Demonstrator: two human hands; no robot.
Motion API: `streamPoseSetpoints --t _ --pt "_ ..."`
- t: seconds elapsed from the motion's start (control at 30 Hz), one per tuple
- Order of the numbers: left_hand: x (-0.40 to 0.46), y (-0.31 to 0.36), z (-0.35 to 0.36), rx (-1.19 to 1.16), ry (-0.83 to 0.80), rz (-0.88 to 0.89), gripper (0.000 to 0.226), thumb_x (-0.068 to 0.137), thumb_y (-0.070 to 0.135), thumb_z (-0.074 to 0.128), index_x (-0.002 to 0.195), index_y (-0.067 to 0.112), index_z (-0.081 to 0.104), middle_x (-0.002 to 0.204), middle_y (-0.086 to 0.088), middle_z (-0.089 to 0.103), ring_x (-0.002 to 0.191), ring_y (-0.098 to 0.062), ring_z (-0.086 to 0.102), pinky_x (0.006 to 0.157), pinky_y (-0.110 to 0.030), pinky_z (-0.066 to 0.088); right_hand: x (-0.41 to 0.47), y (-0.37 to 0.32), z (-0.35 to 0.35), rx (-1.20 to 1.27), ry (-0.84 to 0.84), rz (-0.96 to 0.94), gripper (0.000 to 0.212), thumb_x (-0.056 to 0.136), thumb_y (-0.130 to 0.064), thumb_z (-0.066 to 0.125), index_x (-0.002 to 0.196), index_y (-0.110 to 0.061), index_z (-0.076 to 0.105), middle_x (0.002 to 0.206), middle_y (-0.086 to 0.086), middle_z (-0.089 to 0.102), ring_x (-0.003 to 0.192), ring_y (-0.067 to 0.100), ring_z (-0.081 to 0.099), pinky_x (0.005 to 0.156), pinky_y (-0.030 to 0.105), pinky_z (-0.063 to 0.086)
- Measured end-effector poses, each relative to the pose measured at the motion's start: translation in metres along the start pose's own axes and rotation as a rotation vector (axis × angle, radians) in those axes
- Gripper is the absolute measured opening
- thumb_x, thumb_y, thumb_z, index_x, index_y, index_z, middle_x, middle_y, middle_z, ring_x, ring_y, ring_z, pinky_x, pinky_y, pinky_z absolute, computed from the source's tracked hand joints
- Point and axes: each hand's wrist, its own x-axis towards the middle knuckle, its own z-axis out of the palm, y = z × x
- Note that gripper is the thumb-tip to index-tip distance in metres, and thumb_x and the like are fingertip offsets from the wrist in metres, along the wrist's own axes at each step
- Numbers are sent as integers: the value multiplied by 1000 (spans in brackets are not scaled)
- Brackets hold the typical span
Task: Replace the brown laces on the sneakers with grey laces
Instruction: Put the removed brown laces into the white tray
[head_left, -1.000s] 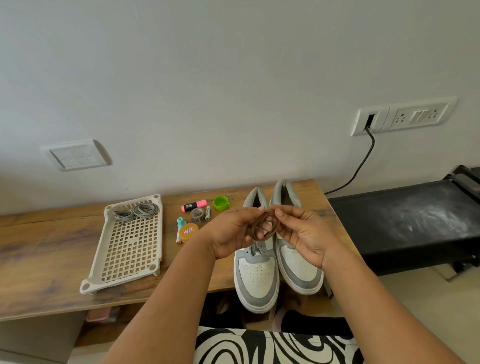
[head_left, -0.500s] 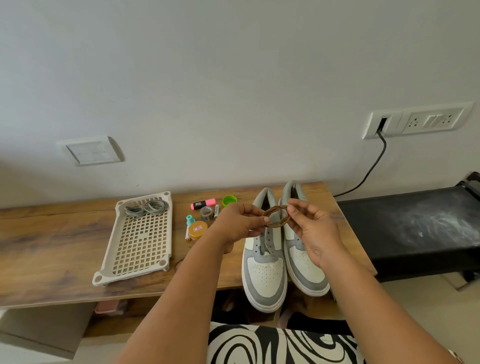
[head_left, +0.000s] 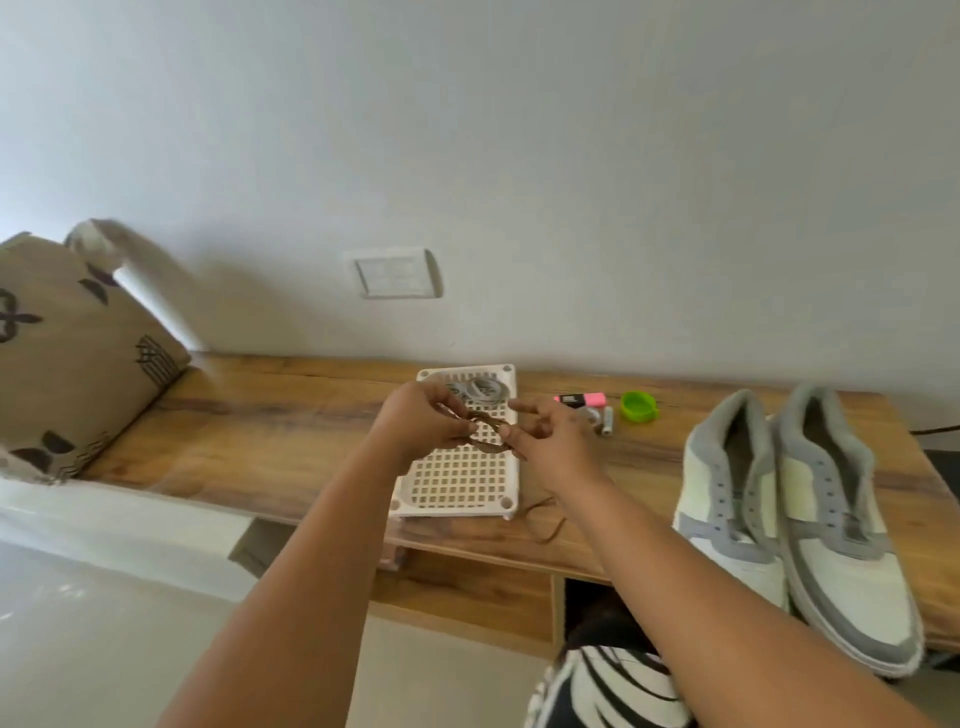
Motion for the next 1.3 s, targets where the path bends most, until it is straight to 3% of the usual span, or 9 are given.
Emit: streamPoseSetpoints --t 0.17,0.27,0.43,0.57,0.7,0.93,1.07,1.17,1.3 --pt "16 -57 -27 30 61 -128 17 73 4 84 82 3 70 77 -11 74 72 -20 74 74 -35 62 28 9 59 -134 -80 184 16 82 -17 79 95 -23 73 84 2 70 79 19 70 76 37 60" --pt "28 -85 -26 99 76 -180 16 73 9 85 79 10 70 74 -6 75 71 -17 74 74 -39 62 38 24 85 -220 -69 287 13 77 -17 82 79 -25 71 97 1 70 86 19 69 76 37 61" --pt "34 -107 -16 400 94 -172 14 82 23 78 83 21 64 79 3 71 65 -12 69 51 -24 54 45 48 109 -324 -64 366 17 78 -16 82 72 -21 66 97 2 69 91 21 68 82 36 58" --pt "39 -118 -13 566 50 -153 13 83 31 76 82 27 64 81 6 69 73 -15 68 70 -33 60 43 58 113 -534 -137 304 11 83 -16 77 83 -18 66 91 -2 60 88 16 59 71 23 45" --pt "40 -123 -9 664 21 -129 7 84 29 74 88 27 68 88 4 69 82 -16 66 74 -33 59 43 60 115 -633 -197 255 11 85 -12 74 81 -17 65 89 -1 63 81 14 56 54 18 37" --pt "42 -134 -9 602 49 -93 26 79 32 79 101 26 65 101 5 65 91 -14 62 74 -30 55 43 62 123 -850 -260 217 15 85 -8 69 98 -15 68 100 3 67 87 20 61 68 26 42" --pt "43 -135 -8 700 28 -18 25 78 37 80 99 29 70 114 4 59 100 -15 57 83 -33 54 46 63 118 -876 -295 167 21 87 -8 68 107 -15 66 104 2 62 90 19 56 74 24 43" --pt "45 -131 -5 802 13 30 26 78 40 79 101 28 72 115 5 59 104 -16 55 86 -34 54 45 65 116 -868 -326 136 21 86 -7 70 105 -14 69 104 2 64 98 20 60 76 22 43" --pt "47 -129 -2 957 32 112 20 84 39 72 100 27 71 114 5 60 107 -18 54 86 -33 50 43 67 117 -877 -322 109 16 83 -5 70 96 -16 72 99 2 67 89 19 62 72 23 45"
